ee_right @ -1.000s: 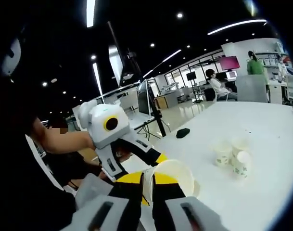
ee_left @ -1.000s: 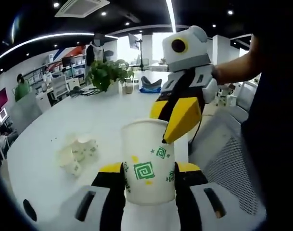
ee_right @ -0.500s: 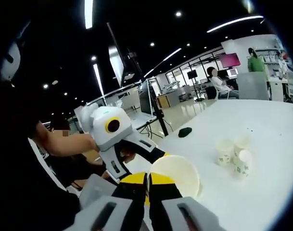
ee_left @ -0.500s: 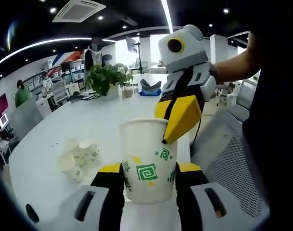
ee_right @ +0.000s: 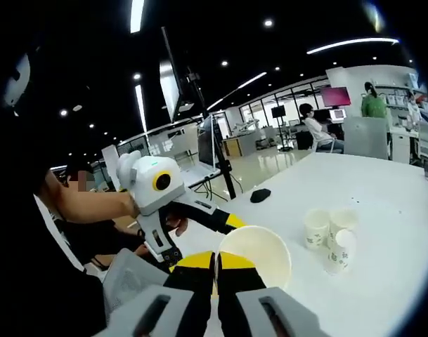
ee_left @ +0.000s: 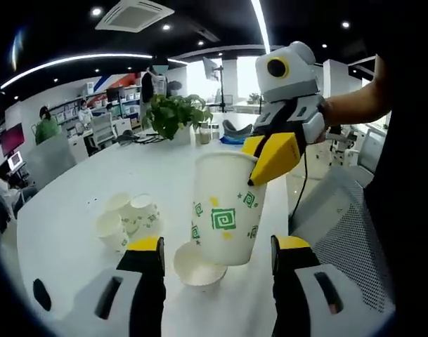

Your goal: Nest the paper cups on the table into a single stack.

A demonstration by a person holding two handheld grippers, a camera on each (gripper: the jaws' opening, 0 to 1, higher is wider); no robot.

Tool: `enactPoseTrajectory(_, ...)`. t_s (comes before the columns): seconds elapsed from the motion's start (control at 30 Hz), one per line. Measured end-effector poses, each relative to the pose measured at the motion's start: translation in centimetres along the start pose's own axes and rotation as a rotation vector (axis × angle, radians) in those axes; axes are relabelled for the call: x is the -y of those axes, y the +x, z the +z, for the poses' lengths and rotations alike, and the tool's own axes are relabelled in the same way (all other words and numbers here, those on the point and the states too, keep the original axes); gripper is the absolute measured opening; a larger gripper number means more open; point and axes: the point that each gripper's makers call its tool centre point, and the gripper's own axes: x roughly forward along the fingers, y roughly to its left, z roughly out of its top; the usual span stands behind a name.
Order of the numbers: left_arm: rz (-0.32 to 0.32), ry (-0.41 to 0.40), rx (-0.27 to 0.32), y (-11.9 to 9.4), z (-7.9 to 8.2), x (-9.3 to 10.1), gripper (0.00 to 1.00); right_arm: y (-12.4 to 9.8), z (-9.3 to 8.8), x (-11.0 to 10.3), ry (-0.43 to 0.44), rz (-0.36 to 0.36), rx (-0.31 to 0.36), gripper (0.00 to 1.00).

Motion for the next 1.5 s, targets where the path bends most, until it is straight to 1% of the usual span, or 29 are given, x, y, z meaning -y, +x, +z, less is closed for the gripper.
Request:
enactPoseTrajectory(0.07,0.01,-0.012,0.009,-0.3,-0.1,-0.2,0.64,0.2,-0.2,0.5,-0.02,-0.019,-0.016,0.0)
enactPoseTrajectory(0.17,0.028,-0.053,0.03,-0.9,-0.2,-0.5,0.67,0.5,-0.6,1.1,-0.053,-0.046,-0.05,0.0)
enactPoseTrajectory(0.33,0.057,-0.105,0.063,-1.5,-0.4,-0.7,0.75,1.1,-0.9,1.5,-0.082,-0.052,-0.075,0.0)
enactPoseTrajectory(0.47,0.071,-0.126,0.073,-2.1,-0.8,-0.5,0.78,1.9,-1.9,2.1,-0.141,-0.061,-0.147,0.0)
enactPoseTrajectory(0.67,0.091,-0.126,0.102,-2.8,-0.8,-0.2,0.83,3.0,-3.1,2.4,-0.192,-0.057,-0.221,0.0)
enactPoseTrajectory(0.73,0.096,-0.126,0.115,-3.0,-0.7,-0.1,0.87,3.4,-3.5,2.4,-0.217,-0.06,-0.242,0.0)
enactPoseTrajectory(0.87,0.117,-0.122,0.124,-3.3,-0.7,-0.3,0.9,4.0,-4.0,2.4,-0.234,-0.055,-0.267,0.0)
enactPoseTrajectory(1.0,0.131,-0.122,0.132,-3.6,-0.6,-0.2,0.94,4.5,-4.6,2.5,-0.272,-0.058,-0.3,0.0)
enactPoseTrajectory(1.13,0.133,-0.119,0.117,-3.7,-1.0,-0.1,0.95,4.9,-5.1,2.7,-0.298,-0.059,-0.326,0.0)
enactPoseTrajectory(1.23,0.136,-0.119,0.112,-3.7,-1.1,0.0,0.95,5.1,-5.8,3.0,-0.336,-0.069,-0.364,0.0)
enactPoseTrajectory(1.5,0.149,-0.121,0.113,-3.8,-1.3,-0.3,0.94,6.1,-7.0,2.7,-0.35,-0.05,-0.411,0.0)
